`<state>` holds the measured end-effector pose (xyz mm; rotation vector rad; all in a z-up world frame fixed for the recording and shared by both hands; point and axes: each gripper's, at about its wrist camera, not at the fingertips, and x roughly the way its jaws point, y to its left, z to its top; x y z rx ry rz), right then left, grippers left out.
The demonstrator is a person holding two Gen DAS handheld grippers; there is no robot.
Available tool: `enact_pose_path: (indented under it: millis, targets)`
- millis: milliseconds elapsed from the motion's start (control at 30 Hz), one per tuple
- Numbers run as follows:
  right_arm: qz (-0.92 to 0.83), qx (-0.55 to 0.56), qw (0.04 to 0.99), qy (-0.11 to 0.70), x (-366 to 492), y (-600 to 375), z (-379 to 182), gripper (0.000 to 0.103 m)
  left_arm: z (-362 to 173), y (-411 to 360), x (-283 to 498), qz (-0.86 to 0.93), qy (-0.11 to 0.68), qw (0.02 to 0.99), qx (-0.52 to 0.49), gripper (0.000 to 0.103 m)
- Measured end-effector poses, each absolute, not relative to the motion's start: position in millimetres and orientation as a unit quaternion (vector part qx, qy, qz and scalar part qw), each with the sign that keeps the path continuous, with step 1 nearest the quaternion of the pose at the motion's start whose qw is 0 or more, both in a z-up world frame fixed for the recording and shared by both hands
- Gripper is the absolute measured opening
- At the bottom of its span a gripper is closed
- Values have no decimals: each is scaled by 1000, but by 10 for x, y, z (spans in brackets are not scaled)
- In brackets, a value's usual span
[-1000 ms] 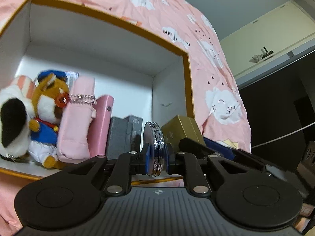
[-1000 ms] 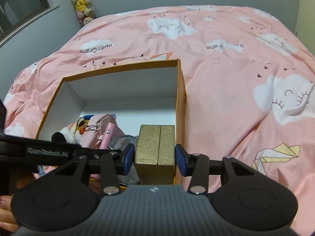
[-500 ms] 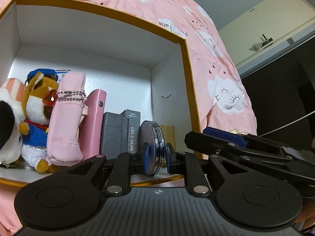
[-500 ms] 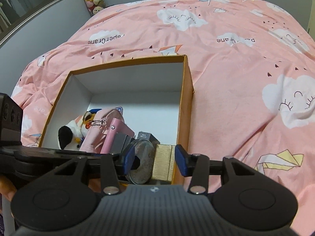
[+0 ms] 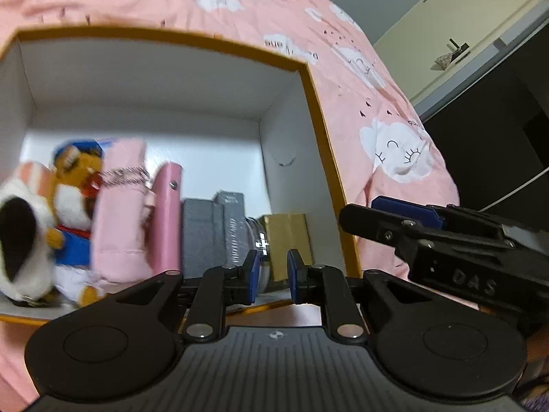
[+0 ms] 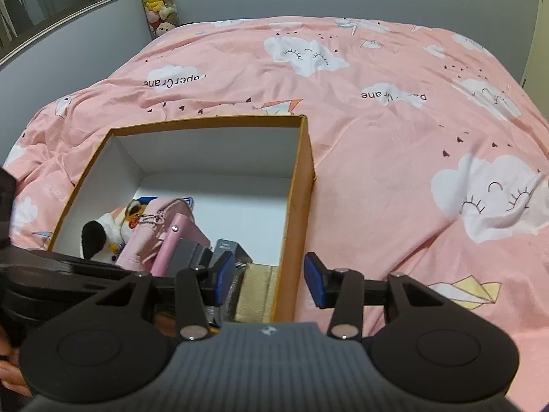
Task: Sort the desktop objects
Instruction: 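Lower the tin and gold box into the box and open both grippers, then withdraw both grippers upward out of the orange box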
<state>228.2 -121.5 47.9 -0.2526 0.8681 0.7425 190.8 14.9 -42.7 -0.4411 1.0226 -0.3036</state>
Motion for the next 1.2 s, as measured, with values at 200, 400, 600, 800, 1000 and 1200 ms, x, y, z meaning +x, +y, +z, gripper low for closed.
enact_pose_path:
  millis: [200, 400, 600, 800, 1000, 1200]
  targets:
    - [366, -104, 833, 401, 2226, -1321, 493, 39, -192, 217, 1671, -130, 462, 863, -161, 18]
    - [382, -102, 834, 386, 2008, -1355, 488, 37, -27, 217, 1433, -119, 442, 880, -128, 18]
    - [409, -133, 817, 383, 1862, -1202, 460, 24, 50, 234, 1292, -81, 432, 894, -86, 18]
    - [444, -237, 781, 370, 2026, -823, 441, 25, -1, 356, 1341, -77, 444, 889, -80, 19]
    - [477, -290, 722, 410, 2327, -463, 246, 25, -104, 445, 1448, -66, 457, 884, -79, 19]
    - [504, -247, 705, 434, 2483, -276, 166, 25, -146, 553, 1495, -54, 453, 885, -95, 19]
